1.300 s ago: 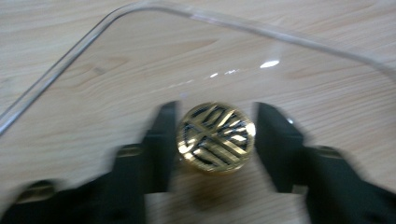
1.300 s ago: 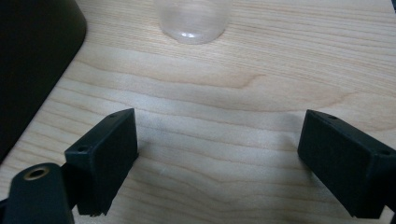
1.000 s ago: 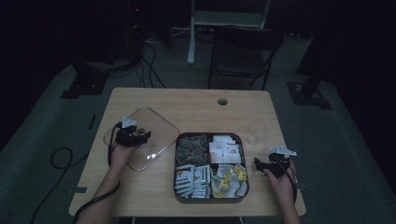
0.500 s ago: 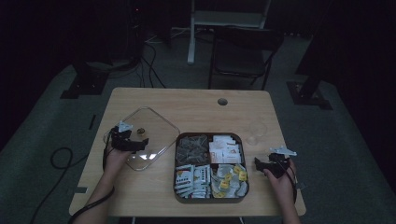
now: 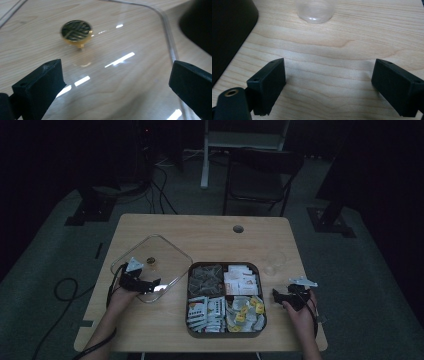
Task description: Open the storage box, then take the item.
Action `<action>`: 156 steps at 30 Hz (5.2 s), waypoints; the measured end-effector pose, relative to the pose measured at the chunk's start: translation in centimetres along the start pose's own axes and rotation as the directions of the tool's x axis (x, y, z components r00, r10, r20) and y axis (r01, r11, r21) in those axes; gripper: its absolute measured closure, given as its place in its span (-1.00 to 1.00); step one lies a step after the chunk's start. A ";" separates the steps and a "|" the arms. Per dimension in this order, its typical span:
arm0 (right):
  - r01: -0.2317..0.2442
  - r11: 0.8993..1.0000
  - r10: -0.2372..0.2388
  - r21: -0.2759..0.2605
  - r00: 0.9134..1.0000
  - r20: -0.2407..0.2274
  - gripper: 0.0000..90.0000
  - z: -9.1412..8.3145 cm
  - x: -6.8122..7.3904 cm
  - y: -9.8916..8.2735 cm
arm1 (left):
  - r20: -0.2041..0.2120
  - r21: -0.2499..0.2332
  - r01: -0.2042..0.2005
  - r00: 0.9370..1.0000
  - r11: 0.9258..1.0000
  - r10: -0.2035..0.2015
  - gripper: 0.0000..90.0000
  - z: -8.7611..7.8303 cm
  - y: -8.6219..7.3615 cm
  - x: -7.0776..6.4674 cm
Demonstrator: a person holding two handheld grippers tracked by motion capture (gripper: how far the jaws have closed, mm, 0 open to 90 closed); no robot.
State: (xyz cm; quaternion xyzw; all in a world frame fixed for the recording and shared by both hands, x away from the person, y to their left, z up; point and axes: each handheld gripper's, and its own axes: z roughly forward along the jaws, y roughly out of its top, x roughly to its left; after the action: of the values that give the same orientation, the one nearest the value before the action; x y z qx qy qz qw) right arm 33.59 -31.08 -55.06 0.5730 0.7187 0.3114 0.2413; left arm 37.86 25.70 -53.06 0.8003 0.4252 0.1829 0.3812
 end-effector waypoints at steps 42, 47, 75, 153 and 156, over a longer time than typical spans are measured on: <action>0.020 1.000 -0.020 0.000 1.000 -0.024 -0.72 -0.1 0.0 -0.1 | 0.339 0.057 -0.384 0.876 0.921 0.344 -0.99 -0.9 -3.2 -10.8; 0.018 1.000 -0.018 0.000 1.000 -0.024 -0.72 -0.1 0.0 -0.1 | 0.330 0.068 -0.379 0.881 0.923 0.337 -0.99 -0.8 -3.3 -10.9; 0.002 1.000 -0.002 0.000 1.000 -0.006 -0.72 -0.3 0.2 -0.2 | 0.261 0.087 -0.312 0.924 0.946 0.280 -0.99 -0.7 -3.3 -12.0; 0.294 0.908 -0.415 -0.299 0.725 -0.549 -0.16 -6.7 11.0 3.9 | 0.292 0.079 -0.339 0.907 0.937 0.303 -0.99 -0.8 -3.4 -11.7; 0.320 0.903 -0.430 -0.287 0.673 -0.602 0.16 -6.2 11.7 3.9 | 0.292 0.079 -0.339 0.907 0.937 0.303 -0.99 -0.8 -3.4 -11.7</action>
State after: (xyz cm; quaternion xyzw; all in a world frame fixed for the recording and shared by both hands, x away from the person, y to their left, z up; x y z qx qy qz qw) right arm 29.16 -20.21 -47.82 0.2466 0.8323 0.4901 0.0787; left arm 28.83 17.65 -54.72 0.8997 0.2411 0.1026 0.3491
